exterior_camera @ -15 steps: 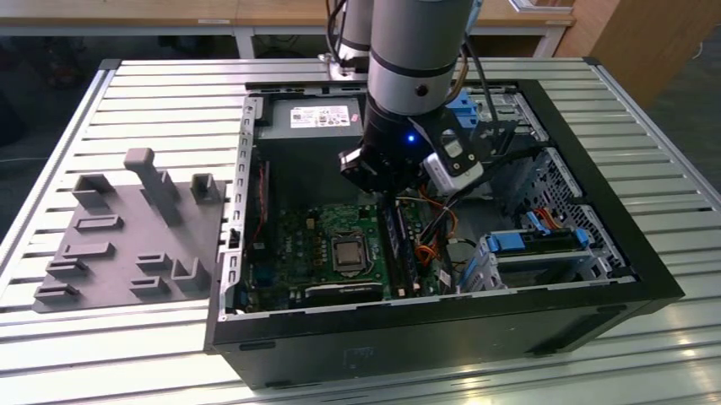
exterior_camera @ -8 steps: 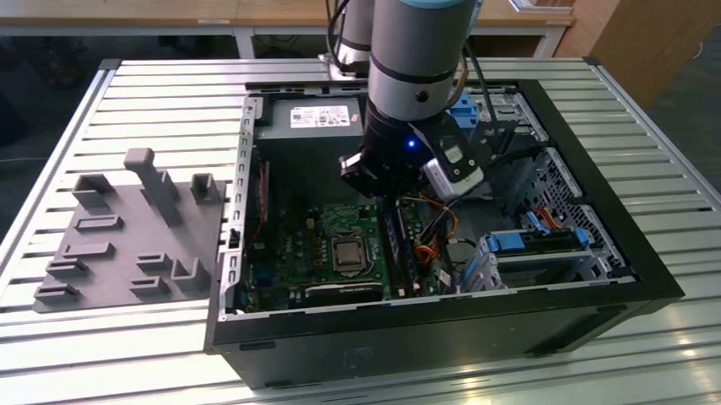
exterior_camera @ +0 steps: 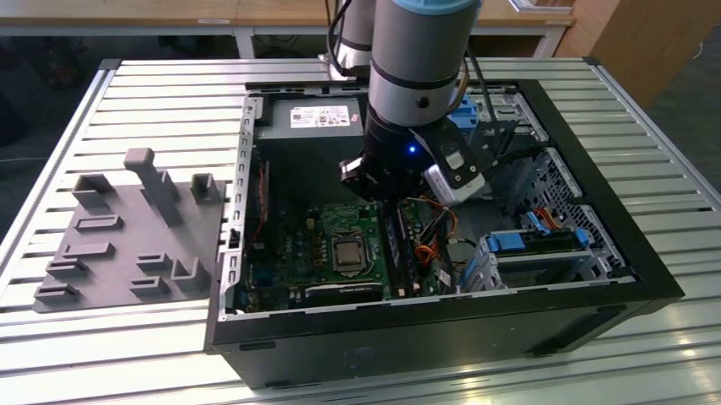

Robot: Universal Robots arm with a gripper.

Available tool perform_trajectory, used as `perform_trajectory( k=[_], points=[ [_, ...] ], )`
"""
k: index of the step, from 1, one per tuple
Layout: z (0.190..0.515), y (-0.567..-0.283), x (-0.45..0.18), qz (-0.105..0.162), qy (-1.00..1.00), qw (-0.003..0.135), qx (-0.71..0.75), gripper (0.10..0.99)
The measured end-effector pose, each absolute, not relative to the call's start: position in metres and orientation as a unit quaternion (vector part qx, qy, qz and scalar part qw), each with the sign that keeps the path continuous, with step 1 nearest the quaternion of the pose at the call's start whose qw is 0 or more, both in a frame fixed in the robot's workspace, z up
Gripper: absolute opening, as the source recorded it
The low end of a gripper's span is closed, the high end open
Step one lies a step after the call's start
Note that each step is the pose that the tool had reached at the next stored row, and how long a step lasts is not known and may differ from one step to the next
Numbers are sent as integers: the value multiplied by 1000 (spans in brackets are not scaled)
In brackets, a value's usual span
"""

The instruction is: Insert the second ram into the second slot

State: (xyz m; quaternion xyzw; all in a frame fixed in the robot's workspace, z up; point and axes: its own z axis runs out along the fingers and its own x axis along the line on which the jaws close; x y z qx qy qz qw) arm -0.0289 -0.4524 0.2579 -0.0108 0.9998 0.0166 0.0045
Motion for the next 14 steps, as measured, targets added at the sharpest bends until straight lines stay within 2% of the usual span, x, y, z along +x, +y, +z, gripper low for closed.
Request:
perform_trajectory(
  k=[14],
  points=[
    [256, -452, -29, 17, 1000, 5, -3, 133]
  ],
)
